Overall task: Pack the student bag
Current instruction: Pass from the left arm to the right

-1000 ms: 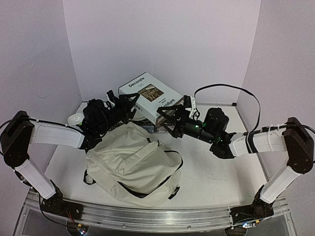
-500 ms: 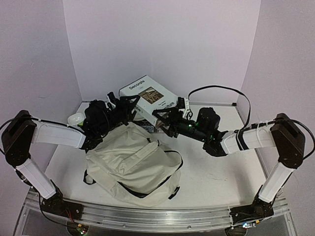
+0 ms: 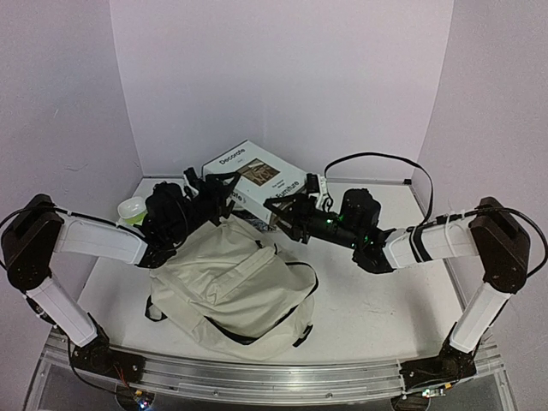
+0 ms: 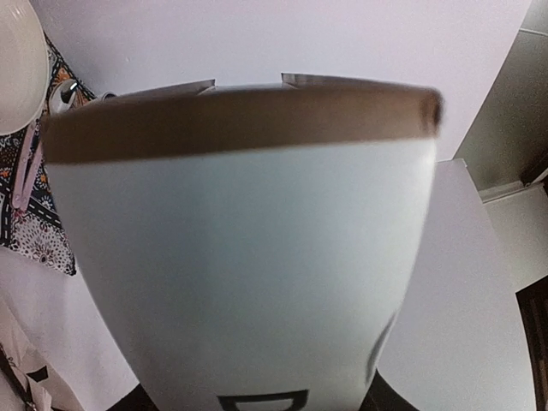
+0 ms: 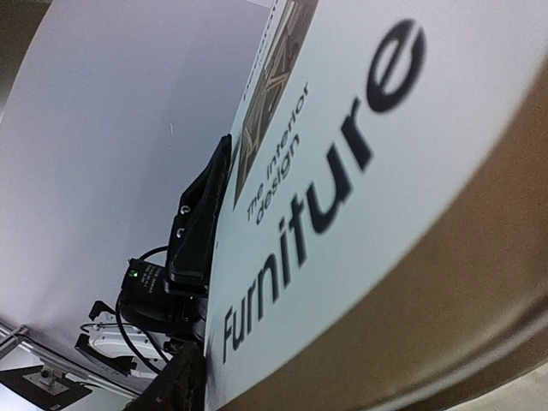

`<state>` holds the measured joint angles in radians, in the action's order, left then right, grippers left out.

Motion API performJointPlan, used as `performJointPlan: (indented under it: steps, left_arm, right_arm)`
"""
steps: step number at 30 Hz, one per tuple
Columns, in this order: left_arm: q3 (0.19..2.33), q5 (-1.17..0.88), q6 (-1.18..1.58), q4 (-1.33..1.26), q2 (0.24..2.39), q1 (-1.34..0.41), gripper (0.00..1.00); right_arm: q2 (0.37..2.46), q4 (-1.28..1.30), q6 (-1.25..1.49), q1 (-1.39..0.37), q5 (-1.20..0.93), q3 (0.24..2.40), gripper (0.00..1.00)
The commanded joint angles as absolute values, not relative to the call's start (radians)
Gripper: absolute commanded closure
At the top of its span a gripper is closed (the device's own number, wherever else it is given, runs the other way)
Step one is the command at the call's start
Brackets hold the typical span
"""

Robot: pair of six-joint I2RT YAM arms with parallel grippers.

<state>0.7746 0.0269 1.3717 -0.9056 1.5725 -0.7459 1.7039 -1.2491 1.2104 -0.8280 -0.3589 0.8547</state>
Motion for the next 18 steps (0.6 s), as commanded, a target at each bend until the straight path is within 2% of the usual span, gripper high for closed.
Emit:
performJointPlan:
  steps: [1, 8, 18]
  left_arm:
    - [0.734, 0.036, 1.293, -0.979, 1.501, -0.753, 0.39]
    - [0.683, -0.028, 1.117, -0.869, 1.42, -0.754, 0.22]
    - [0.74, -0.07, 0.775, -0.432, 1.3, -0.815, 0.17]
  right_arm:
    - [1.67, -1.534, 1.24, -0.822, -0.403, 0.849, 0.57]
    - [1.621, -1.53, 1.246, -0.746, -0.408, 0.776, 0.57]
    - [1.554, -1.512, 1.249, -0.626, -0.426, 0.666, 0.57]
